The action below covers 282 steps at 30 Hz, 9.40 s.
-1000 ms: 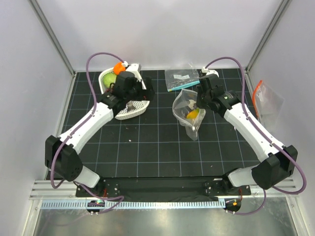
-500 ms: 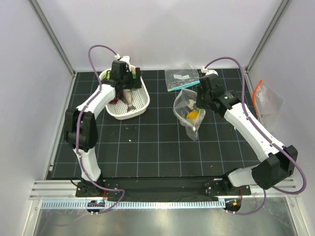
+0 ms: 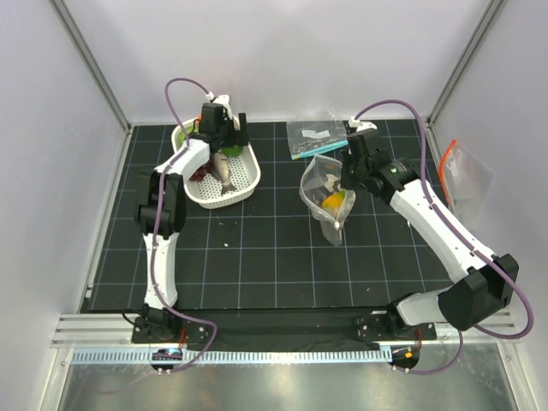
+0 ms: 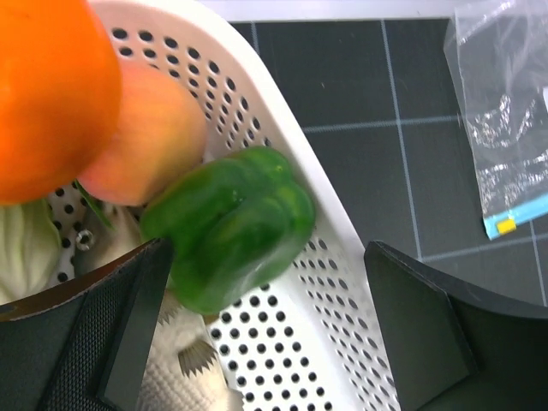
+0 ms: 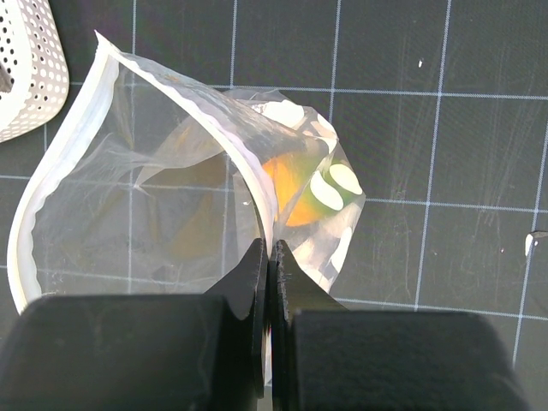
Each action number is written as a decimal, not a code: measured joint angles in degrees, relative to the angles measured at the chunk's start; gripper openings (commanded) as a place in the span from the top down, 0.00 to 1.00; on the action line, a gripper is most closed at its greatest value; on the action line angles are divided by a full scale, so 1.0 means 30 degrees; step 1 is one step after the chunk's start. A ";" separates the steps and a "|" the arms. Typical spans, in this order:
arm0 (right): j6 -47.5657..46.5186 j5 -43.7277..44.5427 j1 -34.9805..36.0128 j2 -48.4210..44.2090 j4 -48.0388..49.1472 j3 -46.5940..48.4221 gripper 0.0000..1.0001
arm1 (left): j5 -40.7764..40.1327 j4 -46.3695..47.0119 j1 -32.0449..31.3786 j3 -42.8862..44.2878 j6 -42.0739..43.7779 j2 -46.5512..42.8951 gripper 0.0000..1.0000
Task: Place the food in the zip-top bag and seal the zipper
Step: Pick up the fake vegetable from the bin, then place the fake vegetable in the zipper food storage bag, then adjust the fake vegetable in the zipper food storage bag, then pick up the fake fish from the bin.
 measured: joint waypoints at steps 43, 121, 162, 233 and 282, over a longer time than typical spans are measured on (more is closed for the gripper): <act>-0.0036 -0.1231 0.0000 -0.0488 -0.0007 0.0000 0.99 | -0.1275 -0.2528 0.0692 0.1260 -0.0233 -0.0852 0.00; 0.0984 -0.2863 0.0000 0.0845 0.0510 0.0823 0.99 | 0.3883 0.3002 -0.9020 -0.8408 -0.2521 -1.3216 0.55; 0.1880 -0.3031 -0.0160 0.0423 0.2033 -0.0087 0.99 | -0.0138 -0.4087 -0.9683 -0.7970 -0.2528 -1.0448 0.79; 0.0240 -0.2149 -0.0160 -0.0022 0.1166 -0.0882 0.99 | -0.4823 -0.9005 -0.0991 -0.0590 0.0007 -0.3184 0.14; 0.0233 -0.2506 -0.0168 -0.0022 0.1333 -0.0889 0.99 | 0.0168 -0.6018 -0.3381 -0.7096 -0.2433 -1.0557 0.83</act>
